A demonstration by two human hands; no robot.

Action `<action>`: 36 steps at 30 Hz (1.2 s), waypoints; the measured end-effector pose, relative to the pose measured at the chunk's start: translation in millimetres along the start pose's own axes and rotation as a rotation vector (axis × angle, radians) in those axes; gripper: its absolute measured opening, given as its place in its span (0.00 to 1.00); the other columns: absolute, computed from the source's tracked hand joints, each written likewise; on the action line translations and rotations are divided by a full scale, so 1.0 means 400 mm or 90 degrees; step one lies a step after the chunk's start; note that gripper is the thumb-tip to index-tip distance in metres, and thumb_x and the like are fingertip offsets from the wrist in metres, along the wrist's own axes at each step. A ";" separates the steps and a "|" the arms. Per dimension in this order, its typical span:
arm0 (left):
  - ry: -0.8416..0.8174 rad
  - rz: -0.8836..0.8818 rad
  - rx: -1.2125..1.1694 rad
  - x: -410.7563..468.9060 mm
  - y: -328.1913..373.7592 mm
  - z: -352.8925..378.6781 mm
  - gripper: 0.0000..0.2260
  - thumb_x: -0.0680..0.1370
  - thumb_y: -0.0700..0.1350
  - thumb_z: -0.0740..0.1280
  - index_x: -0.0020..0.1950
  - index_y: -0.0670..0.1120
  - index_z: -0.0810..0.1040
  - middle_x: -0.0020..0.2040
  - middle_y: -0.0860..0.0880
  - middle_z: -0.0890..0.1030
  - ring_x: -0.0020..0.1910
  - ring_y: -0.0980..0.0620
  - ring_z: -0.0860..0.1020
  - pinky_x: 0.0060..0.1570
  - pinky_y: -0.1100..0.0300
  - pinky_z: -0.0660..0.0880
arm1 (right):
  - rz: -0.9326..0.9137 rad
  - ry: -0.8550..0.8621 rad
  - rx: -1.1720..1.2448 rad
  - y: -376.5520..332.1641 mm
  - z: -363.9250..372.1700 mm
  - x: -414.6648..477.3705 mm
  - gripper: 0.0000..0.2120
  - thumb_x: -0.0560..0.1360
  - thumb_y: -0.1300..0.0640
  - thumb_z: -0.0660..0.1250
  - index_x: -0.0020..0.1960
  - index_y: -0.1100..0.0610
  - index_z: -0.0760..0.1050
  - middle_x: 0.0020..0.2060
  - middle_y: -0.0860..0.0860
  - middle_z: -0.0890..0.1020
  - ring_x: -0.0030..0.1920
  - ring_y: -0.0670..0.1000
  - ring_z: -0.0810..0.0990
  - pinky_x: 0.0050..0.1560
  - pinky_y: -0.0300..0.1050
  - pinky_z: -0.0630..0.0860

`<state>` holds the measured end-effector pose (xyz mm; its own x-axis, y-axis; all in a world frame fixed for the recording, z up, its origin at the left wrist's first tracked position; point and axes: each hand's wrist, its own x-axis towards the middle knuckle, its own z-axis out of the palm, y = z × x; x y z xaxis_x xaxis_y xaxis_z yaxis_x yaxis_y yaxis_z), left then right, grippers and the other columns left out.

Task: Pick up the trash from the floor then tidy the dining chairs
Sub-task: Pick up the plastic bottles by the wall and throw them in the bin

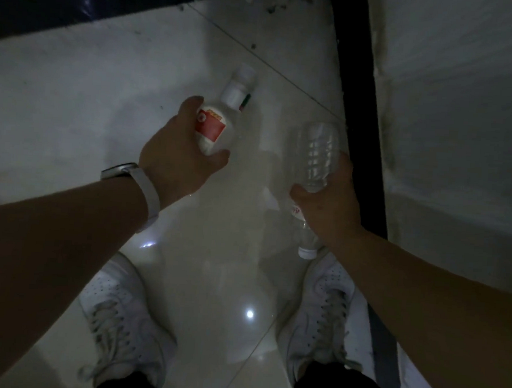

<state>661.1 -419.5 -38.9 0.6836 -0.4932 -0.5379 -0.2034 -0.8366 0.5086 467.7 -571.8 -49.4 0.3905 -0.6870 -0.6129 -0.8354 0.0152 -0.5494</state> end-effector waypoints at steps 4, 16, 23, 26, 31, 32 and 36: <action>0.017 0.010 -0.122 -0.080 0.073 -0.091 0.37 0.72 0.52 0.76 0.75 0.51 0.61 0.57 0.55 0.73 0.50 0.53 0.75 0.49 0.60 0.70 | -0.037 -0.036 0.023 -0.093 -0.062 -0.085 0.38 0.69 0.53 0.76 0.74 0.51 0.60 0.60 0.48 0.76 0.57 0.47 0.77 0.60 0.45 0.76; 0.131 0.007 -0.172 -0.449 0.359 -0.618 0.35 0.70 0.50 0.77 0.73 0.49 0.66 0.61 0.54 0.73 0.57 0.56 0.73 0.57 0.61 0.70 | -0.141 -0.075 0.014 -0.605 -0.389 -0.432 0.33 0.67 0.55 0.77 0.63 0.37 0.62 0.51 0.43 0.79 0.46 0.42 0.81 0.48 0.37 0.76; 0.215 -0.006 -0.270 -0.634 0.589 -0.929 0.34 0.72 0.48 0.75 0.74 0.48 0.64 0.54 0.56 0.76 0.50 0.63 0.75 0.50 0.72 0.68 | -0.247 -0.176 -0.087 -0.938 -0.629 -0.648 0.40 0.64 0.44 0.73 0.71 0.41 0.57 0.57 0.46 0.77 0.52 0.50 0.80 0.54 0.49 0.76; 0.266 -0.028 -0.339 -0.738 0.666 -1.035 0.33 0.72 0.45 0.76 0.73 0.47 0.65 0.49 0.61 0.75 0.45 0.72 0.75 0.43 0.80 0.66 | -0.286 -0.187 -0.107 -1.062 -0.733 -0.732 0.36 0.67 0.47 0.75 0.67 0.40 0.57 0.55 0.45 0.74 0.51 0.49 0.79 0.53 0.48 0.76; 0.352 -0.062 -0.442 -0.946 0.720 -1.181 0.36 0.70 0.45 0.78 0.74 0.48 0.65 0.53 0.63 0.74 0.47 0.73 0.75 0.48 0.78 0.69 | -0.376 -0.210 -0.156 -1.240 -0.865 -0.895 0.34 0.70 0.52 0.75 0.67 0.44 0.58 0.45 0.35 0.71 0.39 0.35 0.76 0.34 0.28 0.70; 0.383 -0.065 -0.456 -0.985 0.724 -1.211 0.35 0.70 0.44 0.78 0.73 0.47 0.66 0.53 0.62 0.75 0.47 0.74 0.75 0.48 0.78 0.68 | -0.395 -0.212 -0.156 -1.273 -0.878 -0.926 0.32 0.70 0.53 0.75 0.64 0.42 0.58 0.45 0.35 0.71 0.40 0.33 0.77 0.34 0.27 0.70; 0.485 -0.097 -0.518 -1.112 0.703 -1.328 0.33 0.70 0.43 0.78 0.72 0.49 0.67 0.58 0.59 0.76 0.53 0.73 0.75 0.54 0.76 0.69 | -0.444 -0.225 -0.152 -1.401 -0.889 -1.038 0.32 0.69 0.53 0.76 0.61 0.37 0.58 0.48 0.37 0.74 0.45 0.35 0.78 0.40 0.28 0.71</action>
<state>672.1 -308.6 700.5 0.9690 0.1079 -0.2224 0.2460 -0.3341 0.9099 636.4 -553.5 714.9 0.9168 -0.2108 -0.3391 -0.3990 -0.5144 -0.7591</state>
